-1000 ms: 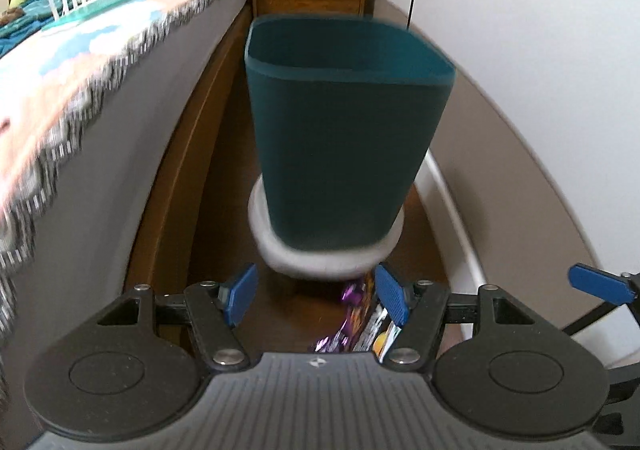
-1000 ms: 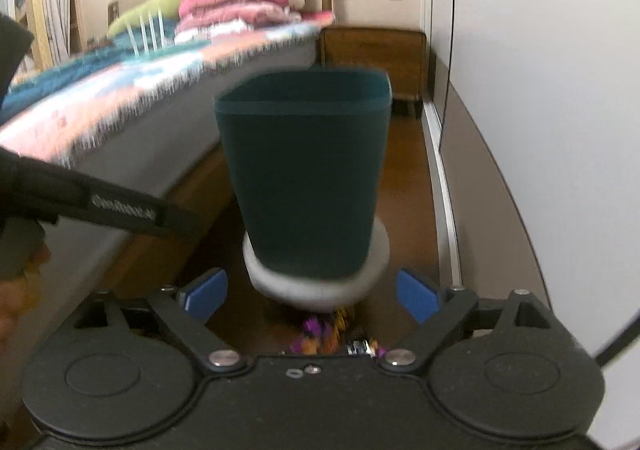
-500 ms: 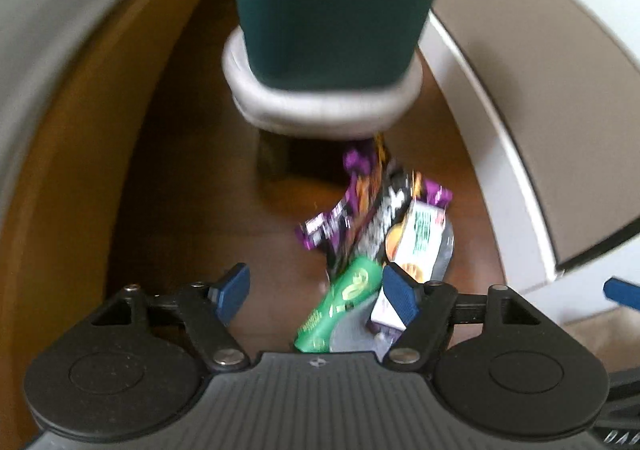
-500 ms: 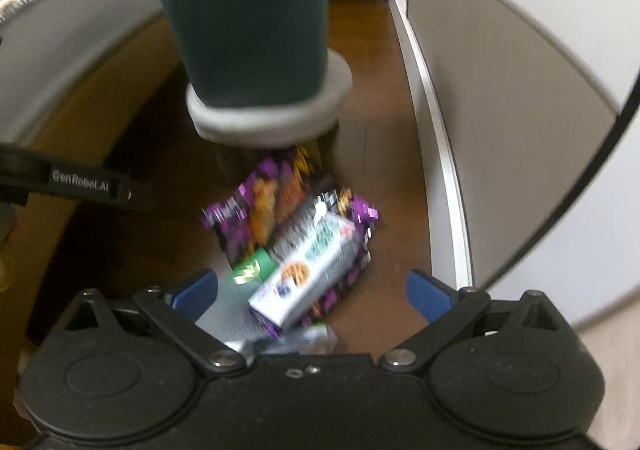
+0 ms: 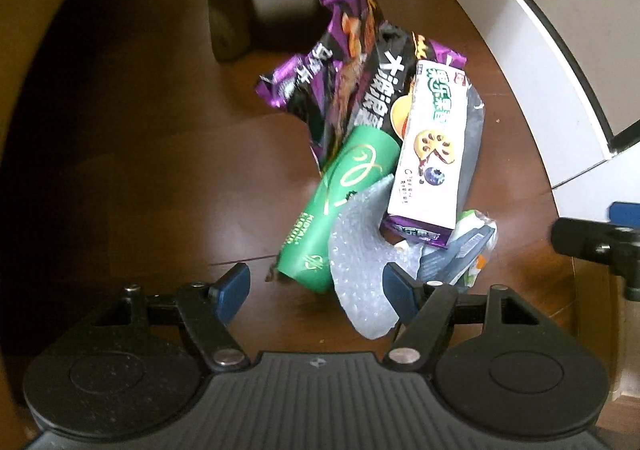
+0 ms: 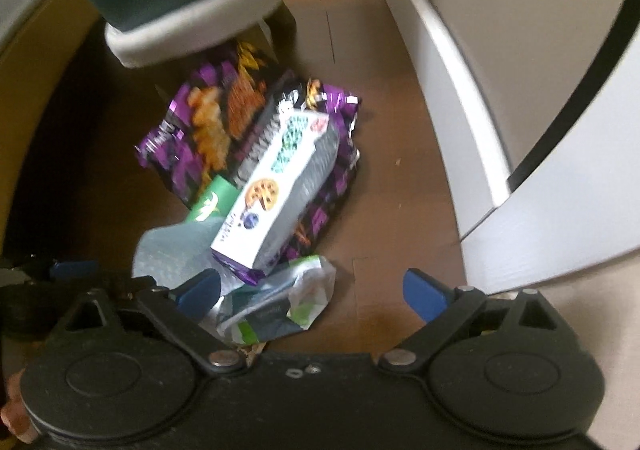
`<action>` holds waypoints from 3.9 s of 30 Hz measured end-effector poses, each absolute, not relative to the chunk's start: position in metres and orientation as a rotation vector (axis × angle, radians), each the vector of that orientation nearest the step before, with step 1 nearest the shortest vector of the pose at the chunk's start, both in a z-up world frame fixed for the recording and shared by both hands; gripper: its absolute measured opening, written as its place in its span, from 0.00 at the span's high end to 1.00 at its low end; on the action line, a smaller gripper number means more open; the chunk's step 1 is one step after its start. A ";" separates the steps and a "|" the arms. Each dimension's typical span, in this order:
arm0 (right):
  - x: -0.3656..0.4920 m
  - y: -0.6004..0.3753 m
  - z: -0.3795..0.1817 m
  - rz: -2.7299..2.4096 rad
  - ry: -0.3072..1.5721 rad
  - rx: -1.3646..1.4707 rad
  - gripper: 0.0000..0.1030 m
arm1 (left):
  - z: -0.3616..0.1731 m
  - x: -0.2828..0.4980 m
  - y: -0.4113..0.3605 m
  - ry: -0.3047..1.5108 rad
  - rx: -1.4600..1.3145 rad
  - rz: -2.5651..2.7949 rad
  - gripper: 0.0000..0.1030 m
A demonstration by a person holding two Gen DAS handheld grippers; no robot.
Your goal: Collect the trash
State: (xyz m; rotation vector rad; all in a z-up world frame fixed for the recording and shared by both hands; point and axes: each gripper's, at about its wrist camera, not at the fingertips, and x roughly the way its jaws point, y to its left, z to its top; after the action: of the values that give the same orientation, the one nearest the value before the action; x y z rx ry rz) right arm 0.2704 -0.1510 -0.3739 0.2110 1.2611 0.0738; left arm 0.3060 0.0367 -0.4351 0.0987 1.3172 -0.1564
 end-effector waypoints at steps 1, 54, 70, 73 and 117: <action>0.273 -0.149 -0.382 0.069 1.279 0.220 0.07 | -0.439 0.307 0.038 1.323 0.086 -0.163 0.30; 0.222 -0.151 -0.364 0.014 1.268 0.205 0.98 | -0.448 0.285 0.051 1.347 -0.003 -0.225 0.94; 0.210 -0.169 -0.372 0.020 1.295 0.218 0.98 | -0.495 0.275 0.037 1.409 0.092 -0.310 0.90; 0.211 -0.171 -0.373 0.022 1.299 0.223 0.98 | -0.498 0.274 0.035 1.410 0.084 -0.317 0.90; 0.214 -0.173 -0.378 0.057 1.310 0.154 0.98 | -0.531 0.285 0.015 1.341 0.253 -0.358 0.25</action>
State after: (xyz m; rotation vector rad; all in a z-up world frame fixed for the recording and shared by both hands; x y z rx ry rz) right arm 0.2135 -0.1727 -0.3780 0.1540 1.3103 0.0572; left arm 0.2851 0.0146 -0.5311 0.2530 1.3413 -0.3582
